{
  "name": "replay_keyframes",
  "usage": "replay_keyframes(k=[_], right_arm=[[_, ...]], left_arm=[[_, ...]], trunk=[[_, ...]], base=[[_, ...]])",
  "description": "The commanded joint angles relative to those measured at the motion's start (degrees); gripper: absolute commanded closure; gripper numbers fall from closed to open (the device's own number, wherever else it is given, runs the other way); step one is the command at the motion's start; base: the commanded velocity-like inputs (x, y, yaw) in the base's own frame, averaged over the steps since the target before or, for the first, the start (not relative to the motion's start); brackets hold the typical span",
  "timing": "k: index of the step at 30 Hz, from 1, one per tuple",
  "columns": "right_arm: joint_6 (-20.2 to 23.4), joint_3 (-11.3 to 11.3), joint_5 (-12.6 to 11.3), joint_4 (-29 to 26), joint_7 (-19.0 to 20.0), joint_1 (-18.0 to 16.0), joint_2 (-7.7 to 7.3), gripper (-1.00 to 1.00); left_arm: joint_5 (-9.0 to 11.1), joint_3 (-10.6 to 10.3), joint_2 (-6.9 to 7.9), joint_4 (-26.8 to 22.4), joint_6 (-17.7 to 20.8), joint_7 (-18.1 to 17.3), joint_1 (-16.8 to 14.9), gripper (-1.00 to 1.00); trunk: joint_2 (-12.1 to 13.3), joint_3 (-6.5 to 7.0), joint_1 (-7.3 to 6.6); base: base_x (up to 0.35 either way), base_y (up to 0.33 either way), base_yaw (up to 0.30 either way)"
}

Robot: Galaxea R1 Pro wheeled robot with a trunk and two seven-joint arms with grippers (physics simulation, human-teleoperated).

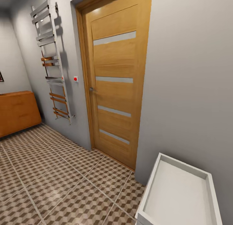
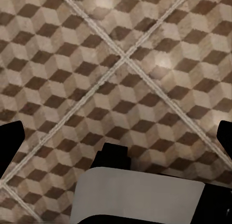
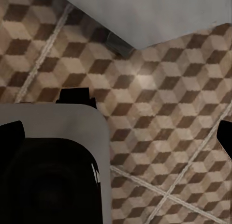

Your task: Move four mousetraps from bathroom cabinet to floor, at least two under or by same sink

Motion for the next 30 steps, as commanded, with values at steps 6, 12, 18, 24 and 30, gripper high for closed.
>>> replay_keyframes(k=[6, 12, 18, 24, 30], right_arm=[[-0.34, -0.48, 2.68, 0.18, -0.23, -0.07, 0.12, -1.00], [-0.36, -0.48, 3.83, 0.18, -0.26, -0.07, 0.20, -1.00], [-0.47, -0.48, 4.17, 0.18, -0.28, -0.07, 0.23, -1.00], [-0.53, -0.48, 4.24, 0.18, -0.33, -0.07, 0.23, -1.00], [-0.64, -0.48, 4.25, 0.18, -0.33, -0.07, 0.23, -1.00]], left_arm=[[0.62, -0.49, -0.05, 0.05, 0.02, 0.19, -0.06, -1.00], [0.73, -0.49, -0.09, 0.07, 0.17, 0.19, -0.05, -1.00], [0.76, -0.49, -0.12, 0.13, 0.21, 0.19, -0.06, -1.00], [0.82, -0.49, -0.17, 0.23, 0.21, 0.19, -0.05, -1.00], [0.92, -0.46, -0.18, 0.30, 0.15, 0.19, -0.05, -1.00]], trunk=[[-0.03, -0.06, 0.00], [-0.03, -0.06, 0.00], [-0.03, -0.06, 0.00], [-0.03, -0.06, 0.00], [-0.03, -0.06, 0.00]], base=[[0.000, 0.000, 0.273], [0.000, 0.000, 0.273], [0.000, 0.000, 0.273], [0.000, 0.000, 0.273], [0.000, 0.000, 0.273]])
